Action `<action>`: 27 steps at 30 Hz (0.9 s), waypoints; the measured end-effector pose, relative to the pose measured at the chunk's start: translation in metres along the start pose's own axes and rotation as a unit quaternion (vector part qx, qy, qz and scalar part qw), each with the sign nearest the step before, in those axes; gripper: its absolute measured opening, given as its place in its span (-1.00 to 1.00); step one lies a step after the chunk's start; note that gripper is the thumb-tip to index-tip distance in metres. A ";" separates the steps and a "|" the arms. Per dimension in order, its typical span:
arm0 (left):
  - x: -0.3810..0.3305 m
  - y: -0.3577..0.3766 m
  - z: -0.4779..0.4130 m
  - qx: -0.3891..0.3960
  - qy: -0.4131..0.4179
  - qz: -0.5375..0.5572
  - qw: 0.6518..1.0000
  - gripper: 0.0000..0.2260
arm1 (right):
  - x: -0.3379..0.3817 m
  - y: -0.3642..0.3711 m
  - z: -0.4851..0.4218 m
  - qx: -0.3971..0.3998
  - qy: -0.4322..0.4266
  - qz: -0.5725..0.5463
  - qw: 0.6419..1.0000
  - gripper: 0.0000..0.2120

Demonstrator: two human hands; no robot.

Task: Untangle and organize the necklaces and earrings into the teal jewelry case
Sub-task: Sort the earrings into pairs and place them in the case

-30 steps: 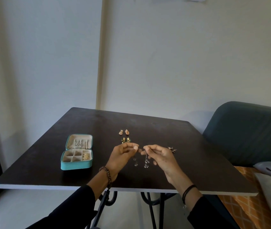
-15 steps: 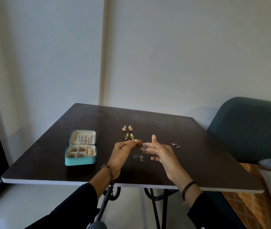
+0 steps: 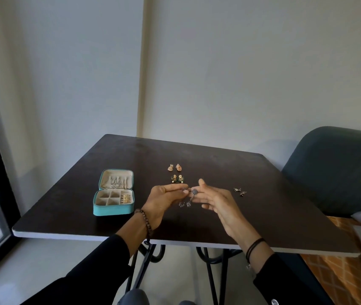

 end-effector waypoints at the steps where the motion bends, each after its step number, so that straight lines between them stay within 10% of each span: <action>1: 0.001 -0.002 -0.001 -0.007 0.000 -0.015 1.000 -0.78 | 0.000 0.000 0.000 0.005 -0.009 0.007 1.000 -0.72; 27: 0.024 -0.031 -0.069 -0.140 0.023 -0.306 0.942 -0.95 | -0.055 0.004 -0.091 -0.028 -0.020 0.116 0.993 -0.92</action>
Point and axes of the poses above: each hand's wrist, its own z-axis away from the middle knuckle, its own y-axis out of the palm, x = y × z, the point moved 6 cm from there along -z, towards the middle knuckle, and after that the axes turned 4 degrees about x, right-handed, at the moved point
